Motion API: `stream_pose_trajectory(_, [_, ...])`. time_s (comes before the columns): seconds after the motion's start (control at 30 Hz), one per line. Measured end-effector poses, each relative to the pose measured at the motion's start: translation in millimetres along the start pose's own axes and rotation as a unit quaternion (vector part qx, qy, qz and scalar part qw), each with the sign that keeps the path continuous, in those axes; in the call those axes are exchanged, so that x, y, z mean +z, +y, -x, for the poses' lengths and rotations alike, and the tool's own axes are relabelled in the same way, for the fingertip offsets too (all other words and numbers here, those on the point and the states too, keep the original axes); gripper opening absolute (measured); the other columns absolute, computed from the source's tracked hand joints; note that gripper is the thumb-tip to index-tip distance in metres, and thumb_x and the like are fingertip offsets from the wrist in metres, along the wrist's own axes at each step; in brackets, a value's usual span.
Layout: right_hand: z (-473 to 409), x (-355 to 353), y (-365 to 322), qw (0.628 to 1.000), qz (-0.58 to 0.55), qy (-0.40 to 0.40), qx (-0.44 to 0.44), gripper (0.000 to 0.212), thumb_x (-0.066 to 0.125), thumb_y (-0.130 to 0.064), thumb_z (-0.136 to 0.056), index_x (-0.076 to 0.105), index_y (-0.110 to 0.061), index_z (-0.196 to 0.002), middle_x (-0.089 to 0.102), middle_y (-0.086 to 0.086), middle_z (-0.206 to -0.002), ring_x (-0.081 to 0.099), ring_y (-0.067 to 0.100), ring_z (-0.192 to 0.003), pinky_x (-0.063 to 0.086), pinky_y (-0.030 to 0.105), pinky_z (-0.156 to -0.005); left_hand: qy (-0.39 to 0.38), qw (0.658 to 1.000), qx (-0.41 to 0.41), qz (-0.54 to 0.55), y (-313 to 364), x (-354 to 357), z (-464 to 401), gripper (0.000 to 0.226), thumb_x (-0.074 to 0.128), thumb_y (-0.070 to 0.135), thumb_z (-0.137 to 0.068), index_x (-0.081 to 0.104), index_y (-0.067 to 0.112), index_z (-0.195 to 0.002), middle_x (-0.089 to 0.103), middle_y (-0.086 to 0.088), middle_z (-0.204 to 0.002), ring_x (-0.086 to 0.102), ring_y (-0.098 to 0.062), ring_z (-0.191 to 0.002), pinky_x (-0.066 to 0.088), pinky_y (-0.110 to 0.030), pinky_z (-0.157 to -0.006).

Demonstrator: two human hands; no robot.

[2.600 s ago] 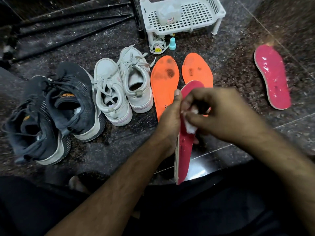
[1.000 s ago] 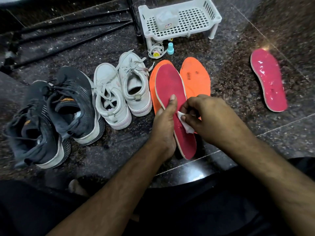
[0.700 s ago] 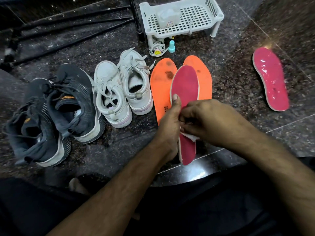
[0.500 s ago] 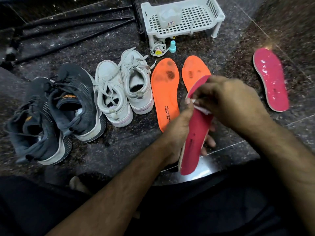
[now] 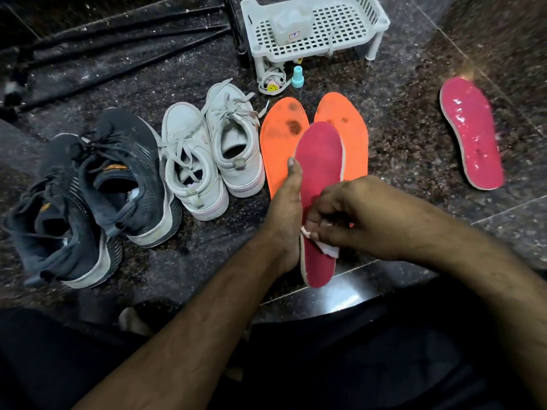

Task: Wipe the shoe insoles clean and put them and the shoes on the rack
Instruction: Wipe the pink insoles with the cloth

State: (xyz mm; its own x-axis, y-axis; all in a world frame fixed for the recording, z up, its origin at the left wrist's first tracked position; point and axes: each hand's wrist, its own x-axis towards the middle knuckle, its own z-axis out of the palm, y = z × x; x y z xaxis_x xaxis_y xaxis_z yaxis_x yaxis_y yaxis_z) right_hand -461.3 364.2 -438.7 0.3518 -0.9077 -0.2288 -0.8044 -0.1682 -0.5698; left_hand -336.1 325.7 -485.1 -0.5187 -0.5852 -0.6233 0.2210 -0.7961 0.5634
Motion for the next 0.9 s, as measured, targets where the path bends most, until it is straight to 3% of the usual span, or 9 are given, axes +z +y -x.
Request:
stream_pose_trajectory(0.1, [0.0,-8.8,13.0,0.994,0.067,0.075,0.039,0.027,0.052,-0.054,-0.076,0.067,-0.037,-0.091,0.064,-0.016,-0.086,0.062,0.010,-0.075,0.056,0.039,-0.068,-0.067,0.992,-0.031,-0.100,-8.5,4.2,6.5,0.074,0.017,0.073,-0.097,0.066,0.018,-0.101,0.069,-0.005,-0.069,0.066,-0.022,-0.053,0.053,-0.030,-0.042])
stream_pose_trajectory(0.2, [0.6,-20.2,26.6,0.978,0.101,0.161,0.083,0.020,0.063,-0.049,-0.081,0.067,-0.036,-0.096,0.064,-0.011,-0.094,0.064,0.018,-0.086,0.055,0.039,-0.072,-0.124,0.986,-0.045,-0.098,-14.4,4.6,6.4,0.080,0.011,0.074,-0.096,0.061,0.014,-0.114,0.070,-0.008,-0.088,0.070,-0.026,-0.057,0.051,-0.028,-0.040])
stream_pose_trajectory(0.3, [-1.3,-25.2,27.8,0.964,0.096,0.224,0.111,0.023,0.062,-0.047,-0.082,0.072,-0.029,-0.092,0.061,-0.007,-0.087,0.063,0.021,-0.081,0.055,0.039,-0.072,-0.111,0.990,-0.021,-0.087,-11.3,2.7,1.9,0.082,0.010,0.074,-0.096,0.061,0.014,-0.120,0.071,-0.007,-0.092,0.072,-0.027,-0.065,0.052,-0.030,-0.041])
stream_pose_trajectory(0.37, [-4.2,-17.6,19.5,0.973,0.107,0.181,0.091,0.028,0.055,-0.046,-0.083,0.073,-0.027,-0.093,0.063,-0.003,-0.086,0.064,0.024,-0.078,0.056,0.040,-0.071,-0.088,0.992,-0.007,-0.086,-6.5,3.6,1.8,0.080,0.010,0.073,-0.096,0.061,0.016,-0.120,0.073,-0.008,-0.084,0.072,-0.026,-0.066,0.053,-0.032,-0.041])
stream_pose_trajectory(0.47, [-4.3,3.5,2.7,0.990,0.107,0.078,0.047,0.028,0.049,-0.044,-0.084,0.071,-0.028,-0.092,0.062,-0.003,-0.084,0.065,0.027,-0.078,0.056,0.044,-0.069,-0.017,0.997,0.016,-0.072,-3.7,2.2,1.6,0.073,0.019,0.074,-0.096,0.066,0.018,-0.102,0.069,-0.004,-0.070,0.065,-0.019,-0.056,0.052,-0.029,-0.046])
stream_pose_trajectory(0.57, [1.3,9.0,-3.2,0.997,0.065,-0.014,0.042,0.012,0.061,-0.039,-0.085,0.069,-0.030,-0.085,0.067,-0.009,-0.079,0.063,0.015,-0.074,0.056,0.041,-0.069,0.035,0.994,0.083,-0.056,-5.4,0.9,-3.0,0.057,0.042,0.064,-0.098,0.063,0.013,-0.110,0.062,-0.009,-0.080,0.057,-0.017,-0.063,0.050,-0.026,-0.056])
stream_pose_trajectory(0.63, [2.8,4.7,1.7,0.996,0.058,-0.024,0.060,0.010,0.064,-0.041,-0.082,0.069,-0.032,-0.084,0.068,-0.011,-0.076,0.060,0.007,-0.068,0.056,0.037,-0.069,0.053,0.989,0.109,-0.082,-6.8,0.1,-5.3,0.037,0.051,0.048,-0.101,0.061,0.012,-0.107,0.063,-0.004,-0.070,0.059,-0.016,-0.056,0.052,-0.027,-0.053])
stream_pose_trajectory(0.77, [0.1,-9.0,20.9,0.984,0.100,0.101,0.104,0.041,0.043,-0.062,-0.071,0.066,-0.033,-0.090,0.066,-0.007,-0.080,0.065,0.020,-0.073,0.056,0.039,-0.065,-0.007,0.989,0.044,-0.143,-9.6,7.0,3.7,0.045,0.044,0.046,-0.104,0.055,0.007,-0.124,0.070,-0.015,-0.082,0.070,-0.029,-0.061,0.054,-0.035,-0.040])
stream_pose_trajectory(0.9, [-2.9,-21.0,28.1,0.960,0.121,0.207,0.145,0.026,0.060,-0.047,-0.080,0.072,-0.026,-0.091,0.065,0.001,-0.089,0.065,0.029,-0.080,0.056,0.043,-0.071,-0.029,0.990,0.052,-0.130,-9.5,8.9,6.1,0.049,0.036,0.048,-0.106,0.051,0.012,-0.135,0.072,-0.014,-0.108,0.073,-0.034,-0.071,0.052,-0.034,-0.038])
